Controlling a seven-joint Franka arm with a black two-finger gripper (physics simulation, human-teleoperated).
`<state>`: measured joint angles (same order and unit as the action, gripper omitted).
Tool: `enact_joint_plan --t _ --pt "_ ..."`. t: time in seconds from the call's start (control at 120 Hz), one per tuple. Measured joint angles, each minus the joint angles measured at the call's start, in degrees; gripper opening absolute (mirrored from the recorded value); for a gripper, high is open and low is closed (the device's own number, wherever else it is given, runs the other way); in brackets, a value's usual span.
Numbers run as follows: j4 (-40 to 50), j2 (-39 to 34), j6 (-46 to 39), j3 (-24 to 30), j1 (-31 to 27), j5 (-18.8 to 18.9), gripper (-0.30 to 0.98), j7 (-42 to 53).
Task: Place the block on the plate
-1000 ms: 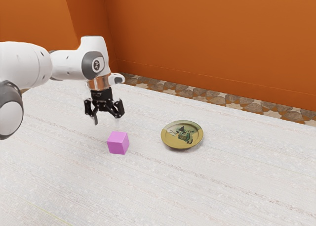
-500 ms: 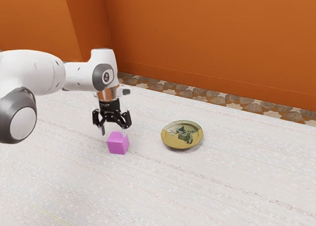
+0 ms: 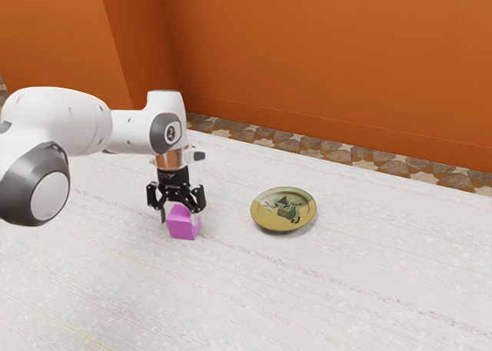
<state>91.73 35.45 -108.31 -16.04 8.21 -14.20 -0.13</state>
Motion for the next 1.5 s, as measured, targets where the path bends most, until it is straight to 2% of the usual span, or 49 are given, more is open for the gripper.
enact_joint_plan --t 0.283,0.708,0.95,1.1,1.5 --pt "-0.61 -0.27 0.64 -0.68 0.06 0.02 0.41 -0.51" --pt "-10.13 -1.79 6.27 -5.63 0.79 1.02 0.38 -1.03" --pt "-19.64 1.82 9.15 -4.69 2.24 1.22 0.37 -1.18" --pt "-24.62 4.14 11.5 -4.29 5.18 1.07 0.37 -1.3" --pt "-32.83 8.59 16.99 -2.91 11.7 -0.62 0.36 -1.58"
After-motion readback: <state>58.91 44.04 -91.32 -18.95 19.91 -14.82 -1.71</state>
